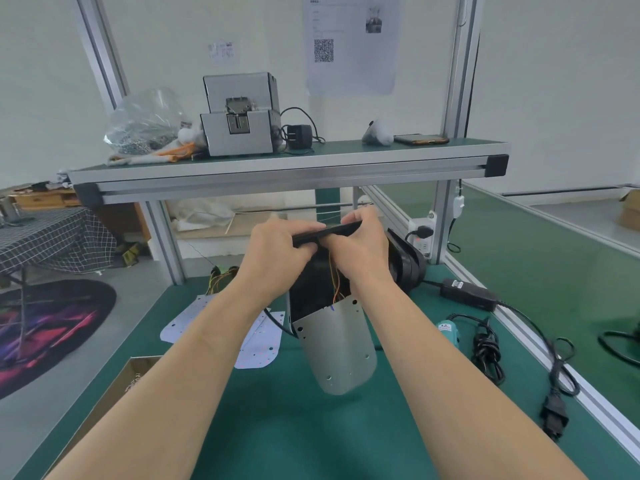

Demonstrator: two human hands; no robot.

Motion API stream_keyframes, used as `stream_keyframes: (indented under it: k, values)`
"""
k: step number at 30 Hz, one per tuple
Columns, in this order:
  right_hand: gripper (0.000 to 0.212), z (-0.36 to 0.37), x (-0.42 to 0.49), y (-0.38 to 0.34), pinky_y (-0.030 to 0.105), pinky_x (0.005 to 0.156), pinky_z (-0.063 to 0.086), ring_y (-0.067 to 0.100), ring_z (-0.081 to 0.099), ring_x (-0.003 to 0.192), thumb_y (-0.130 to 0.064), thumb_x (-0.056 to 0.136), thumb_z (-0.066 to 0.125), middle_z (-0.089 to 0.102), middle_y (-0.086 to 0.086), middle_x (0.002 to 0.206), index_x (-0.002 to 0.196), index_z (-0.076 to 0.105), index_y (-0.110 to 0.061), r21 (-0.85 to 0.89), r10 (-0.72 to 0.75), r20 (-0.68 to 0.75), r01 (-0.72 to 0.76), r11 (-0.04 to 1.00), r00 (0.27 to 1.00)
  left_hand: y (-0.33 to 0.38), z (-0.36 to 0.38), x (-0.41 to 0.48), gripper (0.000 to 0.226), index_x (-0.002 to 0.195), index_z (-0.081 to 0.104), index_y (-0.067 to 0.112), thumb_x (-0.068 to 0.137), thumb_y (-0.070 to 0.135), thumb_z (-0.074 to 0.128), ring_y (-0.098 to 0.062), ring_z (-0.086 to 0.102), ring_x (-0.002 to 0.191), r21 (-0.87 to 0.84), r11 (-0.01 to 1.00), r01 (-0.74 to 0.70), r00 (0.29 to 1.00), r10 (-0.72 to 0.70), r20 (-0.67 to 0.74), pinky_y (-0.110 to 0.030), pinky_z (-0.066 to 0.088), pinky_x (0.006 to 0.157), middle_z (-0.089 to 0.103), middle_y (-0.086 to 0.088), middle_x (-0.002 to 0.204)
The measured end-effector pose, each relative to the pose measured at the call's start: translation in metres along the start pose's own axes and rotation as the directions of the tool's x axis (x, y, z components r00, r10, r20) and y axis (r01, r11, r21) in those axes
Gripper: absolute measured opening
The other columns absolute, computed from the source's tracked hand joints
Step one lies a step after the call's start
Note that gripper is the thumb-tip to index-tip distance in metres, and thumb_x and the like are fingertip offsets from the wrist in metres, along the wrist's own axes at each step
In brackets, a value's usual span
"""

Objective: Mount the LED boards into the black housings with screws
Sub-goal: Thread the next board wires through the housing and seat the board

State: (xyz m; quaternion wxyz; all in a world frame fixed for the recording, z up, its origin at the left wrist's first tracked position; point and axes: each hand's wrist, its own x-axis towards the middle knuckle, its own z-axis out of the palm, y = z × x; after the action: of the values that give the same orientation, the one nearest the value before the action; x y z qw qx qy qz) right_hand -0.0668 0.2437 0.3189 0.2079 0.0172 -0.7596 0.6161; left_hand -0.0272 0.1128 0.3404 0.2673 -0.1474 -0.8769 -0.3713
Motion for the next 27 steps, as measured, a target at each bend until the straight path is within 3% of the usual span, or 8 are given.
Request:
stream_keyframes:
  k: [6,11,15,17,21,27]
  values:
    - [0.041,-0.001,0.000,0.008,0.039,0.071,0.052,0.022,0.059,0.086,-0.032,0.071,0.080,0.060,-0.002,0.093,0.095,0.049,-0.022,-0.100,0.026,0.015,-0.024,0.995,1.000,0.002,0.006,-0.005,0.038,0.108,0.078,0.018,0.082,-0.005,0.061,-0.010,0.066,0.099,0.052,0.999,0.003,1.000,-0.005,0.023,-0.012,0.045,0.086,0.077,0.003,0.103]
    - [0.037,0.000,-0.003,0.008,0.043,0.077,0.055,0.024,0.060,0.089,-0.028,0.074,0.077,0.059,-0.001,0.095,0.096,0.048,-0.023,-0.106,0.049,0.029,-0.046,0.993,0.998,0.002,0.010,-0.008,0.038,0.108,0.078,0.018,0.082,-0.004,0.061,-0.010,0.065,0.099,0.071,0.997,0.025,1.000,-0.026,0.013,0.001,0.040,0.079,0.077,0.003,0.103]
    - [0.039,-0.012,0.001,0.010,0.042,0.082,0.056,0.029,0.066,0.101,-0.014,0.081,0.077,0.063,0.007,0.107,0.108,0.050,-0.024,0.133,0.111,0.304,-0.158,0.979,0.946,0.000,0.003,-0.001,0.035,0.107,0.079,0.024,0.085,0.002,0.064,-0.015,0.066,0.097,0.096,0.993,0.071,0.996,-0.076,0.047,-0.024,0.050,0.088,0.077,0.003,0.098]
    - [0.043,-0.017,0.002,0.013,0.038,0.081,0.056,0.029,0.067,0.101,-0.005,0.083,0.074,0.063,0.008,0.110,0.113,0.051,-0.024,0.146,0.075,0.363,-0.136,0.980,0.929,-0.001,-0.002,0.002,0.035,0.104,0.079,0.026,0.085,0.001,0.064,-0.019,0.067,0.093,0.074,0.993,0.095,0.993,-0.099,0.064,-0.031,0.053,0.087,0.077,0.003,0.093]
    - [0.043,-0.014,0.001,0.018,0.045,0.090,0.056,0.028,0.064,0.106,-0.005,0.082,0.075,0.060,0.003,0.112,0.113,0.051,-0.024,0.072,0.034,0.318,-0.060,0.996,0.947,-0.002,-0.002,0.000,0.035,0.103,0.080,0.026,0.085,0.001,0.063,-0.019,0.066,0.092,0.097,0.993,0.073,0.992,-0.083,0.098,-0.028,0.052,0.082,0.076,0.005,0.091]
    - [0.038,-0.007,-0.002,0.014,0.039,0.083,0.051,0.023,0.059,0.099,-0.021,0.080,0.074,0.058,0.000,0.107,0.108,0.048,-0.024,-0.142,-0.020,0.150,0.042,0.989,0.988,-0.001,0.005,-0.009,0.040,0.112,0.077,0.024,0.085,0.000,0.060,-0.012,0.066,0.094,0.069,0.995,0.072,0.990,-0.079,0.116,-0.025,0.051,0.088,0.076,0.005,0.097]
